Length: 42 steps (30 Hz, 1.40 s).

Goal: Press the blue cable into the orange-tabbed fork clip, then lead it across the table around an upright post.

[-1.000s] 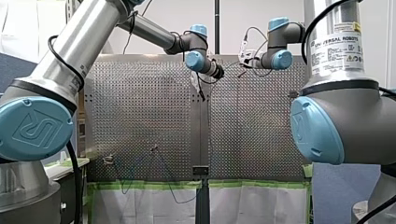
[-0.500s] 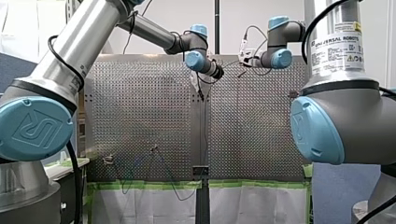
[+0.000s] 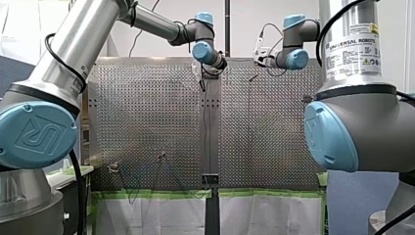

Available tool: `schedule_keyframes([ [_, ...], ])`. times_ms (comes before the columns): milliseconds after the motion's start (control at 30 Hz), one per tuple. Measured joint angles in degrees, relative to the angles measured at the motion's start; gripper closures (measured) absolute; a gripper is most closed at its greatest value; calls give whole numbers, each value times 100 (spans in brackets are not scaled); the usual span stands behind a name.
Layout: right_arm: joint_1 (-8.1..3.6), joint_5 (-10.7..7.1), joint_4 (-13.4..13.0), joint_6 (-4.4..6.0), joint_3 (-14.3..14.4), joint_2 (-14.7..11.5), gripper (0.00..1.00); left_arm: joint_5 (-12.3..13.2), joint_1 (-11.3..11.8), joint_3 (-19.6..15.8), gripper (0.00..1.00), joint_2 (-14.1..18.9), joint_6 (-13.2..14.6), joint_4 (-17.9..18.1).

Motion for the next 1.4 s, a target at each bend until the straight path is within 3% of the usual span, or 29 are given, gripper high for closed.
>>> schedule_keyframes([
  [133,-40,54,-81,166,-17,6,100,87,-9,99,100,1,-17,5],
  [467,-179,236,-96,373,-142,35,100,493,13,321,100,-4,-547,15],
  [800,-293,399,-14,546,-518,177,100,602,22,610,100,-133,-1026,1],
  [1033,-374,495,14,580,-605,329,100,738,-55,960,100,-519,-1187,-94],
  [1400,-538,681,-15,545,-646,588,100,969,-65,1027,100,-803,-1475,63],
])
